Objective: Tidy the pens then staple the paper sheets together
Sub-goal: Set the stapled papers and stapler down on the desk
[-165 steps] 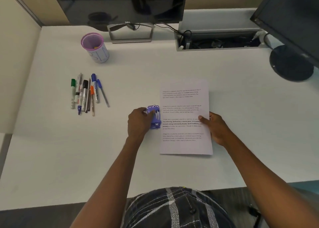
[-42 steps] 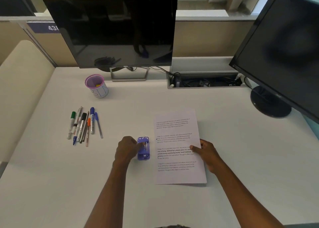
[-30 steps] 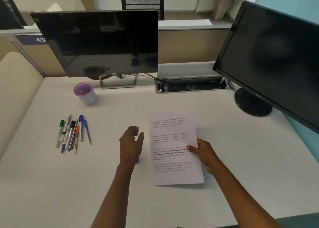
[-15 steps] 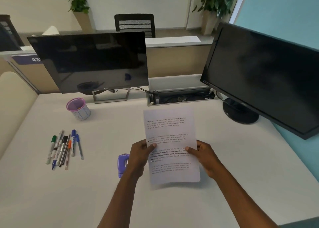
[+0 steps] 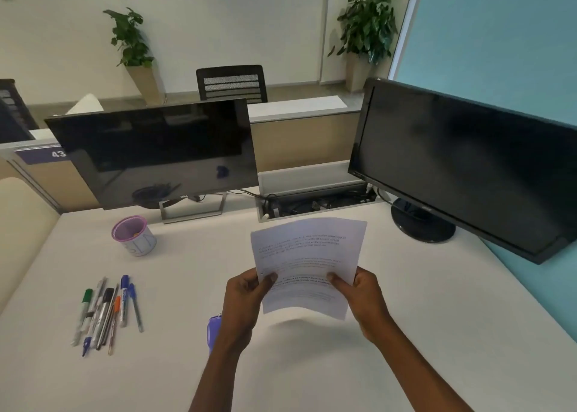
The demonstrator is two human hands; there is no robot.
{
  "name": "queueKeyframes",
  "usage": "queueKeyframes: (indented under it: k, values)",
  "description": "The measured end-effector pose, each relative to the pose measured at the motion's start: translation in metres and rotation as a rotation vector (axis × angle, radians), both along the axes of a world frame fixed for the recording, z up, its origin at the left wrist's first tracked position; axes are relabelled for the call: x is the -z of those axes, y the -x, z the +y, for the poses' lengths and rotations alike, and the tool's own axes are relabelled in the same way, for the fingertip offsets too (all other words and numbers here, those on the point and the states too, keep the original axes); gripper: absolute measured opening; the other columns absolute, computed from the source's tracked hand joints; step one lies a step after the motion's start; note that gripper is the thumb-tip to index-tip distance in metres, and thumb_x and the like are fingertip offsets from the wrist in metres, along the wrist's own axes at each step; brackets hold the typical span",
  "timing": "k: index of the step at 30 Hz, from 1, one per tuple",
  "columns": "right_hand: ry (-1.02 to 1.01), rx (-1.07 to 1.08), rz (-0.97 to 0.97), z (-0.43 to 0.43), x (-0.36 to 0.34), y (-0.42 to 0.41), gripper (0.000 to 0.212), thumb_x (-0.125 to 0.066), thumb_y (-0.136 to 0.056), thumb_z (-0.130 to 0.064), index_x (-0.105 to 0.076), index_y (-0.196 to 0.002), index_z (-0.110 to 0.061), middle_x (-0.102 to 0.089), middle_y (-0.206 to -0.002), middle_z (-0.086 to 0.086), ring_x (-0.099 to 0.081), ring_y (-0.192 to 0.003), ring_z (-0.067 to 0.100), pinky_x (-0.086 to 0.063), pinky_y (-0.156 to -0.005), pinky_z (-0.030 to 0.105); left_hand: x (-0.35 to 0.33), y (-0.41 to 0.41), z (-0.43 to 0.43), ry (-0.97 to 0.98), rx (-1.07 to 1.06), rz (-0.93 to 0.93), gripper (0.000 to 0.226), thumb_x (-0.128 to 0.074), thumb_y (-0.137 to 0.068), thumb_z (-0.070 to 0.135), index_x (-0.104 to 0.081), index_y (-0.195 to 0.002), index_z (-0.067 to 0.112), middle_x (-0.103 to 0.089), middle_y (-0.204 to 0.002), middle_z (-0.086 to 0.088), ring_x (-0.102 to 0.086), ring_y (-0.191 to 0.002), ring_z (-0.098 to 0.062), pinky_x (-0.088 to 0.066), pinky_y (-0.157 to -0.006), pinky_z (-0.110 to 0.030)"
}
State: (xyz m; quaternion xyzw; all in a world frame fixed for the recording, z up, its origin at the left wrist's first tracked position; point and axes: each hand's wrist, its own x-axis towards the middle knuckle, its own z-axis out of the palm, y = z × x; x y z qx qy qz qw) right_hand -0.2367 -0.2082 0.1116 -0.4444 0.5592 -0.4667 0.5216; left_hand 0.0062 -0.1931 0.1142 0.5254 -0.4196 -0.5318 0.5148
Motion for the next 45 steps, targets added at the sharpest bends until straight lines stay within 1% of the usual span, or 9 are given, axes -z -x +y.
queueKeyframes:
  k: [3,5,11,16,20,28,33,40,45]
  values:
    - [-0.022,-0.004,-0.001,0.005,0.008,0.0,0.02,-0.079,-0.089,-0.026,-0.075,-0.108,-0.022,-0.08,-0.099,-0.007,-0.076,-0.091,0.012,-0.059,-0.071,0.022,0.01,0.001,0.004,-0.057,0.0,-0.034,0.014,-0.074,-0.098,0.02,-0.084,-0.109,0.021,-0.083,-0.11,-0.004,-0.077,-0.106,-0.032,-0.06,-0.094,-0.05]
    - [-0.043,-0.023,-0.006,0.007,0.012,-0.001,0.018,-0.079,-0.089,-0.026,-0.077,-0.107,-0.023,-0.08,-0.1,-0.005,-0.076,-0.093,0.015,-0.06,-0.074,0.025,0.018,0.002,0.006,-0.105,-0.007,-0.081,0.012,-0.075,-0.097,0.019,-0.083,-0.107,0.018,-0.084,-0.105,-0.003,-0.076,-0.104,-0.036,-0.058,-0.095,-0.056]
    - [-0.029,-0.027,0.009,0.005,0.014,0.0,0.015,-0.08,-0.088,-0.029,-0.078,-0.103,-0.028,-0.08,-0.1,-0.007,-0.076,-0.09,0.012,-0.062,-0.076,0.026,0.024,0.001,0.005,-0.118,-0.041,-0.089,0.011,-0.077,-0.096,0.019,-0.083,-0.105,0.02,-0.084,-0.101,0.002,-0.077,-0.099,-0.03,-0.061,-0.081,-0.037]
    - [-0.037,-0.011,0.022,0.004,0.017,-0.001,0.02,-0.082,-0.085,-0.03,-0.077,-0.105,-0.027,-0.08,-0.099,-0.008,-0.076,-0.089,0.01,-0.059,-0.072,0.022,0.029,0.001,0.003,-0.116,-0.021,-0.118,0.013,-0.075,-0.098,0.022,-0.083,-0.108,0.023,-0.084,-0.103,0.005,-0.076,-0.099,-0.028,-0.061,-0.087,-0.043]
    - [-0.047,-0.032,0.028,0.003,0.019,-0.001,0.023,-0.083,-0.085,-0.032,-0.077,-0.107,-0.028,-0.08,-0.102,-0.009,-0.075,-0.092,0.009,-0.059,-0.072,0.02,0.031,0.002,0.002,-0.126,-0.037,-0.116,0.013,-0.075,-0.097,0.023,-0.081,-0.108,0.027,-0.083,-0.104,0.009,-0.077,-0.098,-0.022,-0.063,-0.077,-0.027]
    - [-0.072,-0.047,0.079,-0.001,0.031,-0.003,0.023,-0.079,-0.089,-0.026,-0.073,-0.111,-0.033,-0.078,-0.105,-0.015,-0.074,-0.095,0.004,-0.06,-0.077,0.02,0.051,0.006,0.007,-0.169,-0.107,-0.118,0.013,-0.074,-0.098,0.017,-0.081,-0.103,0.027,-0.083,-0.1,0.012,-0.074,-0.095,-0.027,-0.062,-0.083,-0.039]
    - [-0.063,-0.022,0.116,-0.011,0.033,0.005,0.016,-0.076,-0.092,-0.023,-0.076,-0.108,-0.021,-0.08,-0.101,-0.006,-0.077,-0.09,0.015,-0.064,-0.078,0.034,0.055,0.012,-0.003,-0.167,-0.122,-0.062,0.014,-0.076,-0.096,0.014,-0.081,-0.108,0.018,-0.084,-0.103,0.004,-0.08,-0.089,-0.023,-0.065,-0.076,-0.037]
    - [-0.059,0.047,0.263,-0.036,0.043,0.01,0.016,-0.077,-0.09,-0.018,-0.068,-0.101,-0.026,-0.074,-0.101,-0.015,-0.074,-0.087,0.008,-0.059,-0.067,0.017,0.071,0.029,-0.025,-0.247,-0.145,-0.074,0.017,-0.078,-0.093,0.011,-0.079,-0.109,0.019,-0.084,-0.1,0.005,-0.082,-0.086,-0.021,-0.066,-0.075,-0.036]
    - [-0.106,0.061,0.387,-0.059,0.063,0.005,0.02,-0.08,-0.087,-0.017,-0.065,-0.102,-0.019,-0.074,-0.102,-0.005,-0.072,-0.087,0.009,-0.055,-0.064,0.012,0.084,0.036,-0.044,-0.283,-0.198,-0.189,0.016,-0.08,-0.092,0.011,-0.078,-0.101,0.024,-0.084,-0.091,0.008,-0.081,-0.075,-0.014,-0.064,-0.066,-0.028]
